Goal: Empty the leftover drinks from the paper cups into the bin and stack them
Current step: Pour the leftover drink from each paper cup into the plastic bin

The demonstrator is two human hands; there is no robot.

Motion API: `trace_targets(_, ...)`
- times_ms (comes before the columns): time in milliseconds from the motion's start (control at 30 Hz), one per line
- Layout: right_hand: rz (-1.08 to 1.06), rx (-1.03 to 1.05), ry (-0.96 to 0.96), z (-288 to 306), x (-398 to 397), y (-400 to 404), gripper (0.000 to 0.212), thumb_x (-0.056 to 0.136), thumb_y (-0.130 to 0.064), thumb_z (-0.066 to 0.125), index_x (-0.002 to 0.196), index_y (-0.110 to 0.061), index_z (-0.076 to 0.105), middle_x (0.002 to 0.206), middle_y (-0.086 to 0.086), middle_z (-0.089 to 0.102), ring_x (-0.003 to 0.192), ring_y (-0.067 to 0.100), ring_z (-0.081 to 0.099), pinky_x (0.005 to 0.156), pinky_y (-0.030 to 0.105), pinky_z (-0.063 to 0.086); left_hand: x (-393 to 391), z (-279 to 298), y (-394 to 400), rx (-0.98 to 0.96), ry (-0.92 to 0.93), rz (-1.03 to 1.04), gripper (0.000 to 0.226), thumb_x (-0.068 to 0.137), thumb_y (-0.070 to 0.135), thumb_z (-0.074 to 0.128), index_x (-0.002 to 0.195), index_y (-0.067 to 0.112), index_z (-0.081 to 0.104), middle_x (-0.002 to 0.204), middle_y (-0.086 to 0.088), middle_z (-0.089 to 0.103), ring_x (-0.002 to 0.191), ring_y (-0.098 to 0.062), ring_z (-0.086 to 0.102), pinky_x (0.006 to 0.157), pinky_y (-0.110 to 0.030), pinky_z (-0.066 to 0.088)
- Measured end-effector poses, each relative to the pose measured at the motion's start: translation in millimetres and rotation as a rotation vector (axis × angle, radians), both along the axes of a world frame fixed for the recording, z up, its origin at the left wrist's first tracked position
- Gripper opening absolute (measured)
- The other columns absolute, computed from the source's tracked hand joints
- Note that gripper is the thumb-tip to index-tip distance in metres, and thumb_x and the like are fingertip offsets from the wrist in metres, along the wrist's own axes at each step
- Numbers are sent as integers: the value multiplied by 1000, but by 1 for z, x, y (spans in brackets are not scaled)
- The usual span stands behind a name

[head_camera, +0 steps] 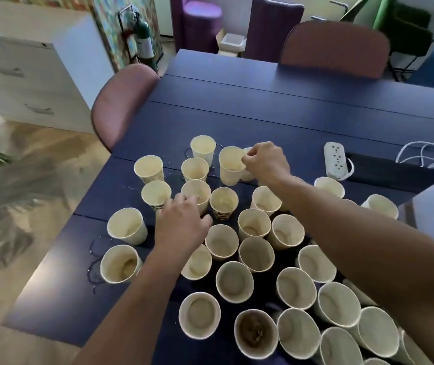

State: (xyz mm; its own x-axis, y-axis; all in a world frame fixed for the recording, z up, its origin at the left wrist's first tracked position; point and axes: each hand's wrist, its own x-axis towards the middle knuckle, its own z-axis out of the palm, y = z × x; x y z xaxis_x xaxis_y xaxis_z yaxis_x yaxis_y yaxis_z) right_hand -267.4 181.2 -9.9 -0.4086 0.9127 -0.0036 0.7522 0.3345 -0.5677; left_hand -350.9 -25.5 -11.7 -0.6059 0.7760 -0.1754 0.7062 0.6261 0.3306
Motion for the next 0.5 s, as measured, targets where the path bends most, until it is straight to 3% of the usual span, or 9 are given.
trace_targets(333, 54, -170, -221, -26, 1, 7, 22, 92, -23, 60, 82, -8, 73, 67, 9, 69, 58, 24, 68, 61, 39, 61, 0, -6, 4, -106, -31, 3, 45, 96, 45, 51, 135, 21, 57, 131, -4, 57, 123, -27, 47, 98, -42, 37)
trace_targets(433, 42, 25, -287, -17, 2, 12, 30, 93, -37, 57, 79, -11, 67, 75, 7, 66, 64, 27, 64, 55, 32, 50, 1, -6, 6, -108, -34, 2, 44, 96, 46, 51, 133, 22, 59, 131, -2, 58, 122, -27, 48, 97, -41, 37)
trace_targets(500, 28, 188, -240, -9, 2, 24, 32, 93, -39, 53, 82, -14, 69, 81, 7, 67, 73, 31, 63, 62, 31, 45, 2, -7, 8, -114, -32, 5, 43, 96, 46, 51, 132, 23, 59, 130, -1, 58, 122, -26, 48, 96, -41, 37)
